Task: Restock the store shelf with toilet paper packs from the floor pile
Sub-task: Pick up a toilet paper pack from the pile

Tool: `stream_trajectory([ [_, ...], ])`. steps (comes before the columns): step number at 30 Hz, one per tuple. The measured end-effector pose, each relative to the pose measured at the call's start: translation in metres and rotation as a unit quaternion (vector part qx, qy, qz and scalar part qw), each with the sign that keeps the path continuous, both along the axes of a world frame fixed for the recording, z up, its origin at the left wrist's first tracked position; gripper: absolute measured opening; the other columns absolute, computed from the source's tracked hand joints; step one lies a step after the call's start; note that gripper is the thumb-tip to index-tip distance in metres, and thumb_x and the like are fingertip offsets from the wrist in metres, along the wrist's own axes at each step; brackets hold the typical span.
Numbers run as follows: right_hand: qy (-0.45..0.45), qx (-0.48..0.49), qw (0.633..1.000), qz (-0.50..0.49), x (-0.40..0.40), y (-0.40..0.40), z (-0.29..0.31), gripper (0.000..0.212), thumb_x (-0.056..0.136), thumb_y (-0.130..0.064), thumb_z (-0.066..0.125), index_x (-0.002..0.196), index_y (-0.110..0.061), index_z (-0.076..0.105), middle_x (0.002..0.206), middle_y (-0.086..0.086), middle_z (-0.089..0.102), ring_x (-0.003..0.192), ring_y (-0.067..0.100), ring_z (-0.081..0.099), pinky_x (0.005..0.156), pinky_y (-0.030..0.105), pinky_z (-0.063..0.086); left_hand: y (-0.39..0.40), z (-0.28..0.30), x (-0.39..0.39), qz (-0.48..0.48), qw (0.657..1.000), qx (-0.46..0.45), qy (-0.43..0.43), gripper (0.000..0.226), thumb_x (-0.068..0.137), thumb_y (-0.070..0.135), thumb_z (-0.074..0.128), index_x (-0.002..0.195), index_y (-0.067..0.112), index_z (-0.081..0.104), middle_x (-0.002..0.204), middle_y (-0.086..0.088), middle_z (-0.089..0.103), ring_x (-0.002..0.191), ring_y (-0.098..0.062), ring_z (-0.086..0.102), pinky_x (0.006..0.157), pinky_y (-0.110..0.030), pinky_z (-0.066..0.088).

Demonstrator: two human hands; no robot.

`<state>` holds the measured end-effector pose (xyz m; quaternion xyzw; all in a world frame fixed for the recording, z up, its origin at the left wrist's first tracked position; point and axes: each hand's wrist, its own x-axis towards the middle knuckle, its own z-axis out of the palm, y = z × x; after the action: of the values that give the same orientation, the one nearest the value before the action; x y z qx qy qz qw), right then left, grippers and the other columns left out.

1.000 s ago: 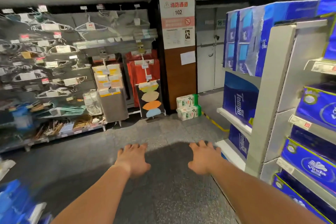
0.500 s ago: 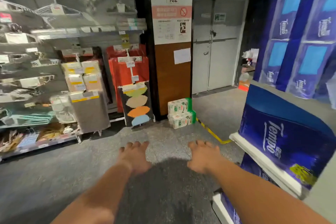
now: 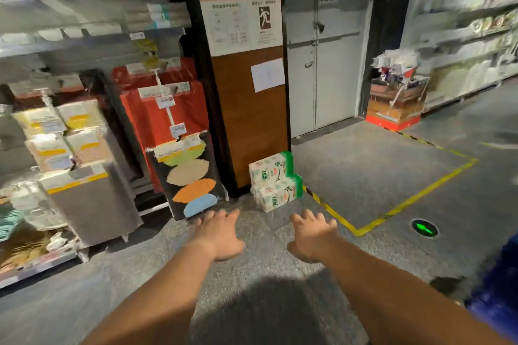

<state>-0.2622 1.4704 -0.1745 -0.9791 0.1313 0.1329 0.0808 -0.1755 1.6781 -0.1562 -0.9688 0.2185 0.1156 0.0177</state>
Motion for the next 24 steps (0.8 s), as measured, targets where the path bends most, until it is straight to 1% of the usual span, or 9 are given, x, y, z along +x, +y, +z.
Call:
stream_trajectory([
  [4,0.038,0.013,0.999,-0.004,0.114,-0.058,-0.011,0.071,0.094,-0.048,0.054,0.156,-0.026,0.026,0.155,0.009,0.031,0.144,0.036,0.029,0.116,0.059,0.023,-0.055,-0.009,0.120,0.009,1.000,-0.009,0.013,0.091,0.085,0.053,0.058,0.161,0.031,0.015,0.162,-0.005,0.030,0.148,-0.032,0.025,0.120,-0.053,0.023],
  [7,0.038,0.008,0.999,-0.015,0.203,-0.107,-0.008,0.073,0.094,-0.050,0.054,0.156,-0.025,0.026,0.157,0.009,0.030,0.145,0.036,0.028,0.117,0.060,0.021,-0.094,-0.009,0.208,0.026,0.999,-0.021,0.013,0.089,0.086,0.053,0.059,0.161,0.030,0.017,0.160,-0.005,0.033,0.146,-0.032,0.028,0.118,-0.052,0.027],
  [11,0.042,0.011,0.999,-0.006,0.300,-0.145,-0.005,0.079,0.095,-0.050,0.054,0.160,-0.024,0.018,0.164,0.008,0.021,0.149,0.037,0.022,0.118,0.061,0.018,-0.130,-0.014,0.301,0.032,0.999,-0.026,0.028,0.088,0.086,0.052,0.059,0.160,0.030,0.018,0.159,-0.005,0.034,0.145,-0.032,0.028,0.117,-0.052,0.027],
  [14,0.042,0.003,0.999,0.004,0.387,-0.179,-0.014,0.076,0.093,-0.050,0.056,0.157,-0.025,0.023,0.162,0.009,0.025,0.148,0.037,0.024,0.117,0.063,0.020,-0.169,-0.023,0.385,0.037,0.998,-0.034,0.036,0.087,0.087,0.053,0.060,0.160,0.029,0.018,0.157,-0.006,0.035,0.145,-0.033,0.028,0.116,-0.051,0.028],
  [19,0.044,0.001,0.999,-0.007,0.528,-0.236,-0.042,0.076,0.092,-0.049,0.053,0.157,-0.025,0.022,0.161,0.009,0.027,0.147,0.036,0.026,0.118,0.063,0.022,-0.236,-0.054,0.523,0.019,0.998,-0.035,0.057,0.085,0.088,0.053,0.060,0.159,0.028,0.021,0.155,-0.006,0.037,0.143,-0.033,0.030,0.116,-0.051,0.029],
  [22,0.052,0.005,0.999,-0.010,0.605,-0.270,-0.050,0.074,0.091,-0.050,0.053,0.155,-0.026,0.026,0.157,0.008,0.032,0.145,0.036,0.030,0.117,0.063,0.024,-0.270,-0.067,0.607,0.017,0.996,-0.030,0.077,0.085,0.087,0.052,0.062,0.158,0.028,0.022,0.153,-0.006,0.039,0.142,-0.032,0.032,0.116,-0.052,0.030],
  [24,0.056,0.000,0.998,-0.008,0.653,-0.293,-0.054,0.074,0.091,-0.052,0.052,0.155,-0.026,0.026,0.158,0.009,0.031,0.146,0.036,0.028,0.117,0.064,0.022,-0.290,-0.074,0.659,0.020,0.996,-0.022,0.079,0.084,0.087,0.052,0.062,0.157,0.028,0.023,0.152,-0.005,0.039,0.141,-0.032,0.032,0.115,-0.052,0.030],
])
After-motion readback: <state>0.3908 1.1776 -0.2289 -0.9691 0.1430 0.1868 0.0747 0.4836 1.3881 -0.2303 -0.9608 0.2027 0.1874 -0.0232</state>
